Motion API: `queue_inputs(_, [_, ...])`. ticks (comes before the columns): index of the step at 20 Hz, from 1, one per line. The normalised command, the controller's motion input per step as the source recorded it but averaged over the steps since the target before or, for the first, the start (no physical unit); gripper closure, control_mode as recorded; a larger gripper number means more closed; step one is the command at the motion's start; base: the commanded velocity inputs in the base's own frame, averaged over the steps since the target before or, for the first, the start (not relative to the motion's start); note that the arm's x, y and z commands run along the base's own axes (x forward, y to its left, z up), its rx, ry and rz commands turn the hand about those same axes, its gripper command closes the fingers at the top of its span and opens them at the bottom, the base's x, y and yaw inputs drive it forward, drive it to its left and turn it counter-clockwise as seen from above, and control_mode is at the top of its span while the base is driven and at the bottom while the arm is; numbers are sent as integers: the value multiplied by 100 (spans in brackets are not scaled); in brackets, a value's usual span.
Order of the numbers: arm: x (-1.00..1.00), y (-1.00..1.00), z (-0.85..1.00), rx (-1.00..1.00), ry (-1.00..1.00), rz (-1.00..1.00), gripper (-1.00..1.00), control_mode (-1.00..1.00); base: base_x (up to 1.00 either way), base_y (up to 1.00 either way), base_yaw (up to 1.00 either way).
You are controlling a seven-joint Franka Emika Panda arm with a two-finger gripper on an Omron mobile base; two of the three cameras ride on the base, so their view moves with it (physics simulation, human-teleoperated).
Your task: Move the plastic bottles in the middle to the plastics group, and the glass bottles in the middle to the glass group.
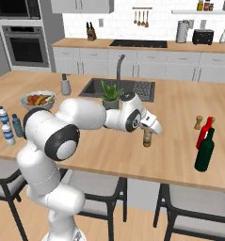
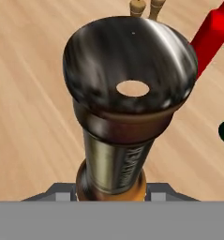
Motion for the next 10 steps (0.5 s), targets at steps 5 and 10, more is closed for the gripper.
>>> queue_inputs(5, [-16, -81, 0, 0, 0, -36, 100, -100, 0, 0, 0])
queue_inputs(10, [-25, -72, 1, 4, -7, -32, 100, -100, 0, 0, 0])
